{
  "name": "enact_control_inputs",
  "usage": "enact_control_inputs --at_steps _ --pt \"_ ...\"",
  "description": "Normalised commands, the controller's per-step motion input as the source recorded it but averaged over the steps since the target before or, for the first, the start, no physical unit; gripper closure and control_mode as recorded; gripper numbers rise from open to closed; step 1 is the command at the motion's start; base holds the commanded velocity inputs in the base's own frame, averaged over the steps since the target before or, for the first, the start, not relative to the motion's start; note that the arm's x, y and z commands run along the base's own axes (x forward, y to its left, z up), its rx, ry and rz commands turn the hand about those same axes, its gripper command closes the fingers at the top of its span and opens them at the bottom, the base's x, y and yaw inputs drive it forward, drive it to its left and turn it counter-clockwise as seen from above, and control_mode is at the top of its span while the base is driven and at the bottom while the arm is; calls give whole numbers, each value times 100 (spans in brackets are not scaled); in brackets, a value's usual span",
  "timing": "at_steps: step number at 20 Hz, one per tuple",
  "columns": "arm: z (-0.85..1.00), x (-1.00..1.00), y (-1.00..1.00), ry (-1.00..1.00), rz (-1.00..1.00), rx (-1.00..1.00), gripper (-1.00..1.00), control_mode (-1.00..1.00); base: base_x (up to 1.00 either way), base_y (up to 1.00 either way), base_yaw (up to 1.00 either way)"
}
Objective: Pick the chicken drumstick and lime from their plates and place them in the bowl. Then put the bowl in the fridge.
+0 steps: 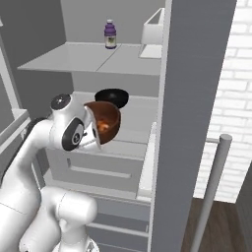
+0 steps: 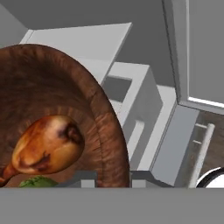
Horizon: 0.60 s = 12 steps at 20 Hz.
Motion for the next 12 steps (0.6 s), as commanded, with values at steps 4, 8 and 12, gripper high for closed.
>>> enact_control_inputs --at_steps 4,8,12 --pt "-5 100 -64 0 1 4 100 -100 0 0 0" --pt "-3 100 -50 0 9 1 100 -100 0 0 0" --pt "-4 100 -22 3 7 0 100 -100 0 0 0"
